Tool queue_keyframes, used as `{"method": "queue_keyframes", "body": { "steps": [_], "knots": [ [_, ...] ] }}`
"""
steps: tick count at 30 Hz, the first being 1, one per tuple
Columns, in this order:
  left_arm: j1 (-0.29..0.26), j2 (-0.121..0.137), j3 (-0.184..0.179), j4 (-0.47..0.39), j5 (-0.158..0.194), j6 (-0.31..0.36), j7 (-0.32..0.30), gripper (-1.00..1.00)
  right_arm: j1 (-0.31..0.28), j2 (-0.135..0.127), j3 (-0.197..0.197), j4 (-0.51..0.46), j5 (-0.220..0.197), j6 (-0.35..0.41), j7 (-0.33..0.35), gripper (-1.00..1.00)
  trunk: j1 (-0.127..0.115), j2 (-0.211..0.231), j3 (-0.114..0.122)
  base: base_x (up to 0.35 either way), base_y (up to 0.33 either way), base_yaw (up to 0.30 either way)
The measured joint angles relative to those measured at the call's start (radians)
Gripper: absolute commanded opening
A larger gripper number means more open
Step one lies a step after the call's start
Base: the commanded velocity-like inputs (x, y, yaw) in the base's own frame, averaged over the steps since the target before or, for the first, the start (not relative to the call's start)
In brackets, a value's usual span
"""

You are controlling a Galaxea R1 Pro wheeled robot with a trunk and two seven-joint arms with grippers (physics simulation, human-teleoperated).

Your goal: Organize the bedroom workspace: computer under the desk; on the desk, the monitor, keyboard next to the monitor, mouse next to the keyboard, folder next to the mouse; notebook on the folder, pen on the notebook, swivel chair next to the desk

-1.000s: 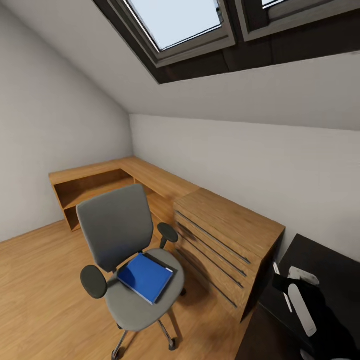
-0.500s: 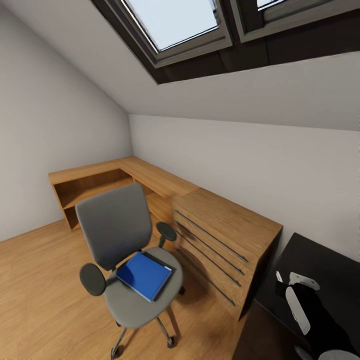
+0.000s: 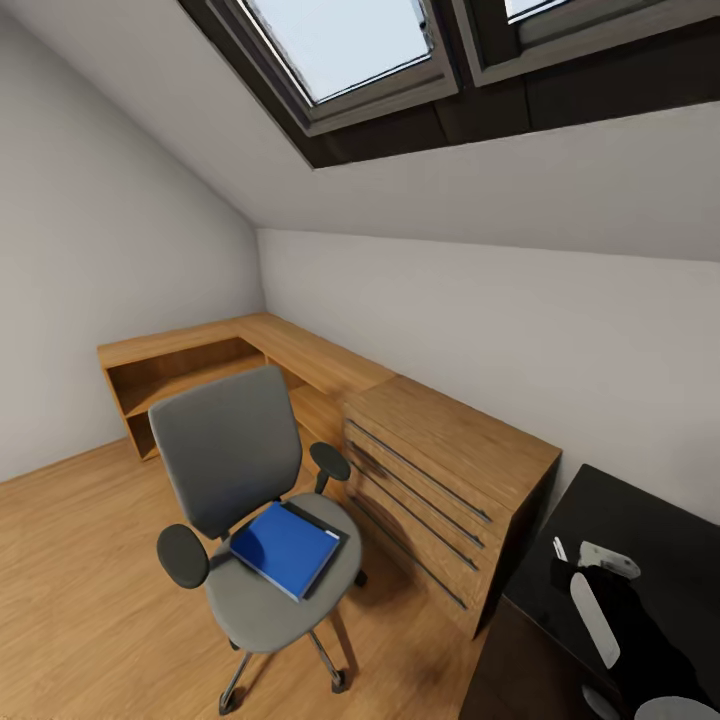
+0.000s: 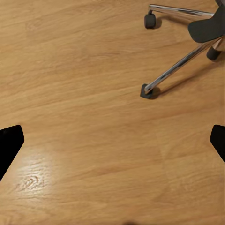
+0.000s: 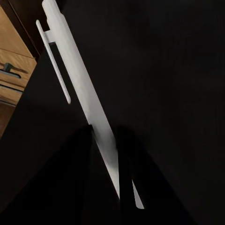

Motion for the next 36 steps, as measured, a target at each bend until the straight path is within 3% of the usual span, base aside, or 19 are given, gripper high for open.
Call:
{"method": "queue_keyframes", "body": {
  "steps": [12,13,30,36],
  "knots": [
    [0.000,-0.001,0.005,-0.001,0.004,0.000,0.001,1.00,0.000,0.000,-0.006,-0.001,-0.002,-0.057,-0.001,-1.00,0.000,0.000,0.000,0.000,0.000,0.000],
    [0.000,-0.001,0.005,-0.001,0.004,0.000,0.001,1.00,0.000,0.000,-0.006,-0.001,-0.002,-0.059,-0.001,1.00,0.000,0.000,0.000,0.000,0.000,0.000],
    [0.000,0.000,0.002,-0.001,0.003,0.000,-0.001,1.00,0.000,0.001,-0.005,-0.022,-0.002,-0.064,0.000,1.00,0.000,0.000,0.000,0.000,0.000,0.000],
    [0.000,0.000,0.001,-0.001,0.003,0.000,-0.002,1.00,0.002,0.019,-0.003,-0.162,-0.007,-0.050,-0.001,1.00,0.000,0.000,0.000,0.000,0.000,0.000]
  ]
}}
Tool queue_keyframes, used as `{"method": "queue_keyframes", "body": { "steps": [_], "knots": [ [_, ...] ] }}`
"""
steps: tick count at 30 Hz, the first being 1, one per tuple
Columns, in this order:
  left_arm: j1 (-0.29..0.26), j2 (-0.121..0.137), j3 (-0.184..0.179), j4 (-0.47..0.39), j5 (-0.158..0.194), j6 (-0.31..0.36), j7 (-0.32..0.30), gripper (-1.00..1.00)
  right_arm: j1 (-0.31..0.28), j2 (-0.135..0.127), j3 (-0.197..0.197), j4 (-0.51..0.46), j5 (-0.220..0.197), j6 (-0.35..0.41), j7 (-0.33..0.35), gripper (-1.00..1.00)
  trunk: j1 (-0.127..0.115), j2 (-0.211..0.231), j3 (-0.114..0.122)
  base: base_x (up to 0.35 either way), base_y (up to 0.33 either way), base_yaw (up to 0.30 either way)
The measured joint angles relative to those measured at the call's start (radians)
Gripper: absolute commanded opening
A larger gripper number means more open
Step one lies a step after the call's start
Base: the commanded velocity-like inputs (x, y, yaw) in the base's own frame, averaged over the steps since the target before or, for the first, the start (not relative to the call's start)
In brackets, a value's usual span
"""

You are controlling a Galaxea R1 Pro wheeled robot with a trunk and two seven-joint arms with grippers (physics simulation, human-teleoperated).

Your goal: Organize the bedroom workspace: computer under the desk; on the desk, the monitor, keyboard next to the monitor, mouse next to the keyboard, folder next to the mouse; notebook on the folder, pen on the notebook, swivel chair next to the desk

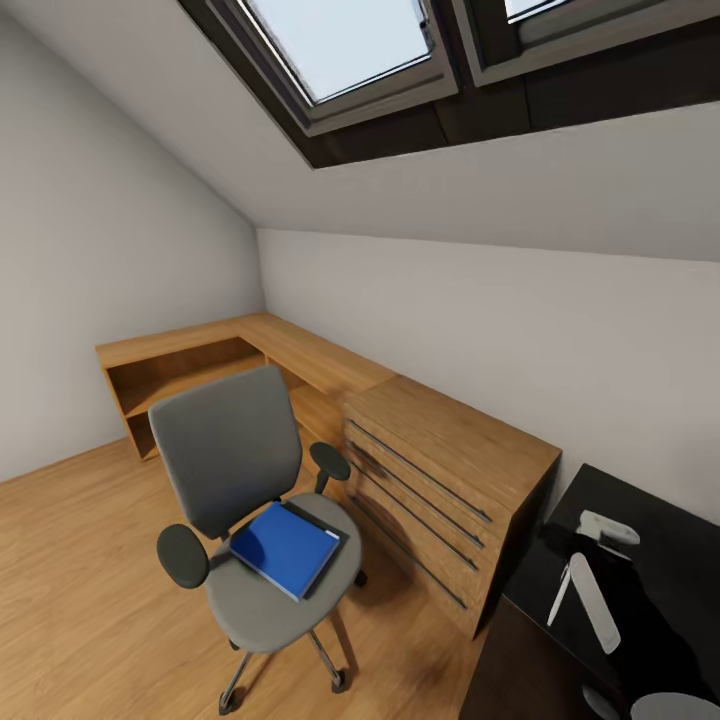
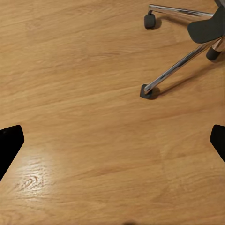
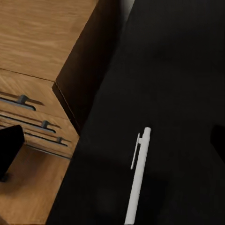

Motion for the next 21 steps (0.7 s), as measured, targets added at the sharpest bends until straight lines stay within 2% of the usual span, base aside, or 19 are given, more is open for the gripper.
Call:
{"method": "queue_keyframes", "body": {
  "steps": [2,3,7,9,10,12,15,20,21],
  "knots": [
    [0.000,0.000,0.000,0.000,0.000,0.000,0.000,1.00,0.001,0.015,0.000,-0.029,0.000,0.003,-0.001,1.00,0.000,0.000,0.000,0.000,0.000,0.011],
    [0.000,0.001,0.000,0.000,0.000,0.000,0.000,1.00,0.002,0.032,0.000,-0.046,0.001,0.004,-0.002,1.00,0.000,0.000,0.000,0.000,0.000,0.092],
    [0.000,0.002,0.000,0.001,0.001,0.001,-0.001,1.00,0.003,0.071,0.001,-0.059,0.004,0.005,-0.004,1.00,0.000,0.000,0.000,0.000,0.000,0.187],
    [0.000,0.003,0.000,0.002,0.001,0.001,-0.003,1.00,0.003,0.111,0.003,-0.061,0.014,0.002,-0.011,1.00,0.000,0.000,0.000,0.000,0.000,0.260],
    [0.000,0.003,-0.001,0.002,0.001,0.001,-0.004,1.00,0.004,0.127,0.003,-0.061,0.029,0.001,-0.015,1.00,0.000,0.000,0.000,0.000,0.000,0.271],
    [0.000,0.003,-0.001,0.004,0.001,0.002,-0.004,1.00,0.005,0.178,0.005,-0.057,0.105,-0.002,-0.021,1.00,0.000,0.000,0.000,0.000,0.000,0.277],
    [0.001,0.003,-0.001,0.005,0.001,0.006,-0.004,1.00,0.005,0.214,0.005,-0.053,0.176,-0.004,-0.023,1.00,0.000,0.000,0.000,0.000,0.000,0.280],
    [0.000,0.004,0.000,0.005,0.002,0.009,-0.004,1.00,0.005,0.238,0.021,-0.028,0.207,-0.006,-0.023,1.00,0.000,0.000,0.000,0.000,0.001,0.281],
    [0.000,0.004,0.000,0.006,0.003,0.008,-0.004,1.00,0.005,0.242,0.055,-0.013,0.212,-0.012,-0.023,1.00,0.000,0.000,0.000,0.000,0.019,0.281]
  ]
}}
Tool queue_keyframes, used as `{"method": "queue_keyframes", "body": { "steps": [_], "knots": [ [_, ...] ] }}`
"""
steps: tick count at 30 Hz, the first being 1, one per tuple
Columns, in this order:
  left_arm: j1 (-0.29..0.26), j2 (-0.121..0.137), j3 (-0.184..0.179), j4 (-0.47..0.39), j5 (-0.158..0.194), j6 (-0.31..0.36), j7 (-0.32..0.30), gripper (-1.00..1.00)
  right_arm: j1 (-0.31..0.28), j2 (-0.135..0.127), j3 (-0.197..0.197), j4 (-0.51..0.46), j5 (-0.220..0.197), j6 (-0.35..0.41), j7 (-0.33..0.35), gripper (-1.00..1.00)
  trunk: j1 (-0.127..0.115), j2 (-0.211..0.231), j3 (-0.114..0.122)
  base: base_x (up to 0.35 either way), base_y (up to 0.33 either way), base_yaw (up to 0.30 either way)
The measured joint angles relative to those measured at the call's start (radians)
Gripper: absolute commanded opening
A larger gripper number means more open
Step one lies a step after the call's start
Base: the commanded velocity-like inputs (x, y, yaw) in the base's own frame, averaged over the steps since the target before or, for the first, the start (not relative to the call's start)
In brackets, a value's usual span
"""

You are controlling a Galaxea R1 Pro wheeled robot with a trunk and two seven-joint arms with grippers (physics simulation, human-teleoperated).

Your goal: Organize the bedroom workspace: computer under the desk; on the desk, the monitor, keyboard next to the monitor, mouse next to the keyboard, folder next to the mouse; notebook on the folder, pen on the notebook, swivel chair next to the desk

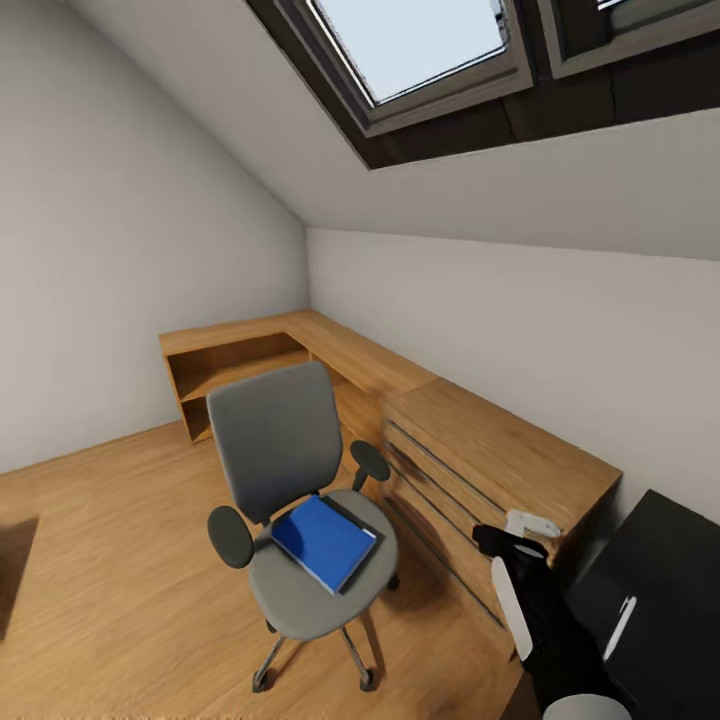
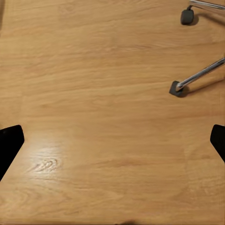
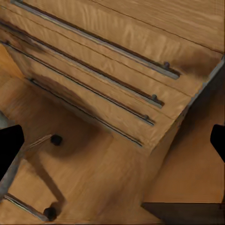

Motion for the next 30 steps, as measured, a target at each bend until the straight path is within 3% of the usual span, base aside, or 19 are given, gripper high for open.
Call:
{"method": "queue_keyframes", "body": {
  "steps": [1,2,7,16,30],
  "knots": [
    [0.000,0.000,0.000,0.000,0.000,0.000,0.000,1.00,0.000,0.001,0.015,0.005,0.003,-0.003,0.000,1.00,0.000,0.000,0.000,0.000,0.092,0.281],
    [0.000,0.000,0.000,0.000,-0.001,-0.001,0.000,1.00,0.000,0.002,0.068,0.017,0.009,-0.013,-0.007,1.00,0.000,0.000,0.000,0.000,0.121,0.281],
    [0.000,0.000,-0.001,0.000,-0.002,0.000,-0.001,1.00,0.000,0.004,0.112,0.039,0.015,-0.019,-0.023,1.00,0.000,0.000,0.000,0.000,0.264,0.281],
    [0.000,-0.001,-0.003,0.000,-0.003,-0.001,-0.002,1.00,0.000,0.004,0.117,0.045,0.016,-0.021,-0.025,1.00,0.000,0.000,0.000,0.034,0.299,0.281],
    [0.000,-0.007,-0.003,-0.003,-0.006,-0.008,0.000,1.00,0.000,0.004,0.117,0.046,0.016,-0.021,-0.025,1.00,0.000,0.000,0.000,0.015,0.034,0.281]
  ]
}}
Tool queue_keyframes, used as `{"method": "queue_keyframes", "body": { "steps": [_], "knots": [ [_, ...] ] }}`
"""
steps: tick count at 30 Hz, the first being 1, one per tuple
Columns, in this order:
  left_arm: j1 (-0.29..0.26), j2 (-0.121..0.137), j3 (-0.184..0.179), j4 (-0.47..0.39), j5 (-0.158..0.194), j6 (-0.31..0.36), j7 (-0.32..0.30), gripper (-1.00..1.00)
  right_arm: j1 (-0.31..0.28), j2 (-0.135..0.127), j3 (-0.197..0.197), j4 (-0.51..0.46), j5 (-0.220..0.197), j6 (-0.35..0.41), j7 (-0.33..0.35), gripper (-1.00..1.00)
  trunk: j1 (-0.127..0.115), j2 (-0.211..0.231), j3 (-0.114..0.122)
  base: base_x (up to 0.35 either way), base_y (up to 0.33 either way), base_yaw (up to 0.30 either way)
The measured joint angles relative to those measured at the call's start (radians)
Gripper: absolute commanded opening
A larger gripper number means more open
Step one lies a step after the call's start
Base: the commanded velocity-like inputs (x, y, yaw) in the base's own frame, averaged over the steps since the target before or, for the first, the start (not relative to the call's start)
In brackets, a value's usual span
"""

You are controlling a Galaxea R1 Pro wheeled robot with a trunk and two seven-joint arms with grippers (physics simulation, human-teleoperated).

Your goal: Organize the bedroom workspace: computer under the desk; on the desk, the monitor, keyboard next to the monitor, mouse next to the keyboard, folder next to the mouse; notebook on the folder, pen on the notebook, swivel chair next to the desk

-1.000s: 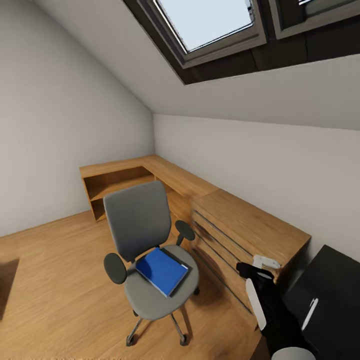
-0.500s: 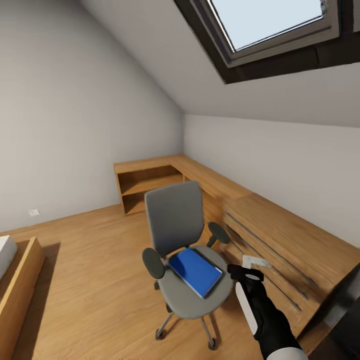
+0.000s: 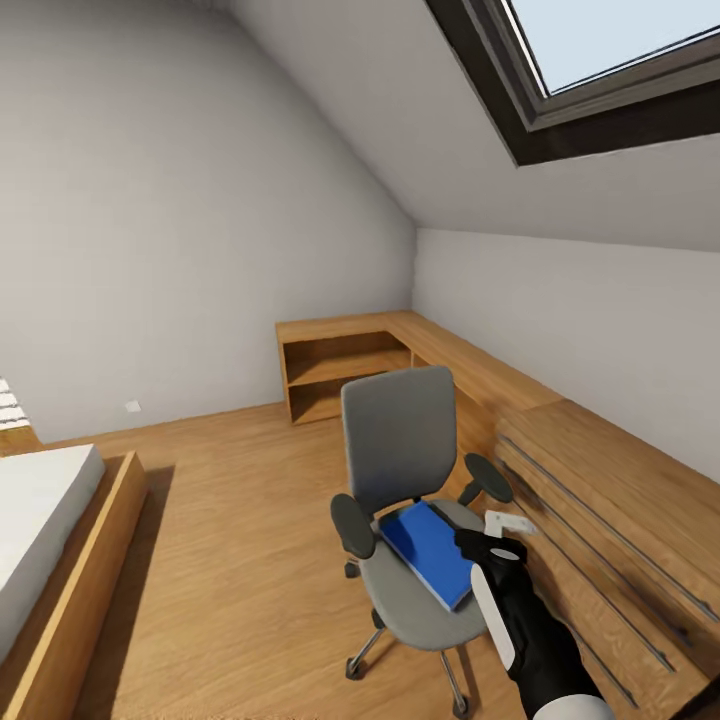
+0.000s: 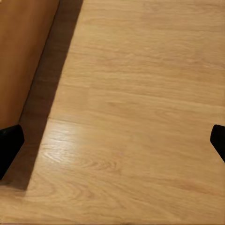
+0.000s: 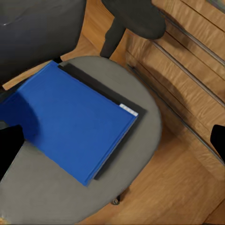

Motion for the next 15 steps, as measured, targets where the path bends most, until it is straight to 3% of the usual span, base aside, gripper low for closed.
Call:
{"method": "queue_keyframes", "body": {
  "steps": [5,15],
  "knots": [
    [0.000,-0.009,0.001,-0.001,0.001,-0.001,0.000,1.00,0.000,0.000,0.000,0.000,-0.001,0.000,0.002,1.00,0.000,0.000,0.000,0.000,0.001,0.238],
    [0.000,-0.011,0.000,-0.001,0.002,0.000,0.005,1.00,0.000,-0.001,-0.001,0.000,-0.008,0.000,0.009,1.00,0.038,-0.070,-0.031,0.000,0.000,0.025]
  ]
}}
